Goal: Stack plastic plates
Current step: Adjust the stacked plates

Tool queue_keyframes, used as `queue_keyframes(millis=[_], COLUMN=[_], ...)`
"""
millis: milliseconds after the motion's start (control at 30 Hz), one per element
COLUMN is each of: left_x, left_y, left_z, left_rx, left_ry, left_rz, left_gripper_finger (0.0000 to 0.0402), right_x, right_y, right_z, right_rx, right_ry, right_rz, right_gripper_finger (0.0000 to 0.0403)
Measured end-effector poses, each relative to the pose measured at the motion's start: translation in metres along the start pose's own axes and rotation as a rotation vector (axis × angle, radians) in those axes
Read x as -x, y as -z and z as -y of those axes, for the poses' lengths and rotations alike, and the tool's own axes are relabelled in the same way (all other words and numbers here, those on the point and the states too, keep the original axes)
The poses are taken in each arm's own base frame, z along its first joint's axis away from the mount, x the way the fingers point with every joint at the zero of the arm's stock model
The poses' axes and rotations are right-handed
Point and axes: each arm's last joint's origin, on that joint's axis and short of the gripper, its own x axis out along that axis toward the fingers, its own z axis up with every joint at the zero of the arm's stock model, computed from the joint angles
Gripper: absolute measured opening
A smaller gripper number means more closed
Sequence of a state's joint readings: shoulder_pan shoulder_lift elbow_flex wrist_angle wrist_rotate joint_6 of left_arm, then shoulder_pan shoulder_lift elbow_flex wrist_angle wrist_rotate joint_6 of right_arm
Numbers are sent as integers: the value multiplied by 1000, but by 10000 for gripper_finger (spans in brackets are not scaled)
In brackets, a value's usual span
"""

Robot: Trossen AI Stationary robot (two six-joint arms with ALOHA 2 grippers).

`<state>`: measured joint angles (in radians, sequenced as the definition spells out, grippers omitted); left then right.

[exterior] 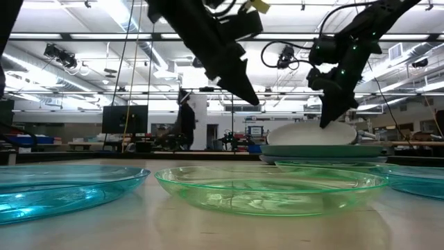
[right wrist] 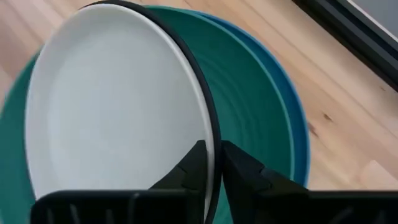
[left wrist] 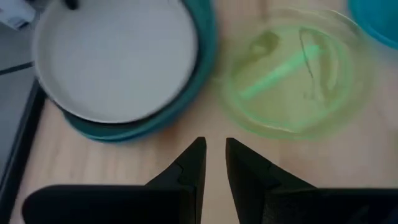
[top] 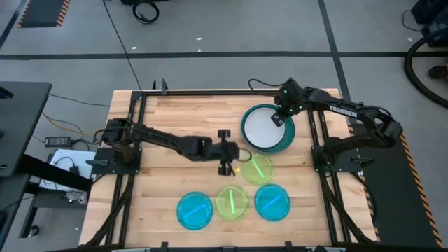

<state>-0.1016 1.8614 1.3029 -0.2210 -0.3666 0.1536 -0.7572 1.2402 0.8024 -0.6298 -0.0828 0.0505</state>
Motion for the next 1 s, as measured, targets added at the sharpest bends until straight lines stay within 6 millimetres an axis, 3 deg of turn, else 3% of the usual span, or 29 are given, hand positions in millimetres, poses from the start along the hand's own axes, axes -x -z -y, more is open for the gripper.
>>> queue_keyframes(millis=[267, 500, 667, 1000], left_x=[-12, -20, -29, -47], left_y=[4, 4, 10, 0], left_z=[-29, -54, -47, -32], left_rx=[-78, 88, -116, -451], left_ry=[-19, 67, 0, -191], left_rz=[3, 77, 33, 105], left_gripper_finger=[69, 72, 95, 157], right_x=[5, 5, 5, 4], right_y=[2, 1, 1, 2], right_z=[2, 1, 1, 0], right_rx=[-13, -24, -26, -28], right_ry=[-77, -93, -104, -120], right_rz=[-6, -1, -1, -6], right_gripper_finger=[39, 39, 39, 39])
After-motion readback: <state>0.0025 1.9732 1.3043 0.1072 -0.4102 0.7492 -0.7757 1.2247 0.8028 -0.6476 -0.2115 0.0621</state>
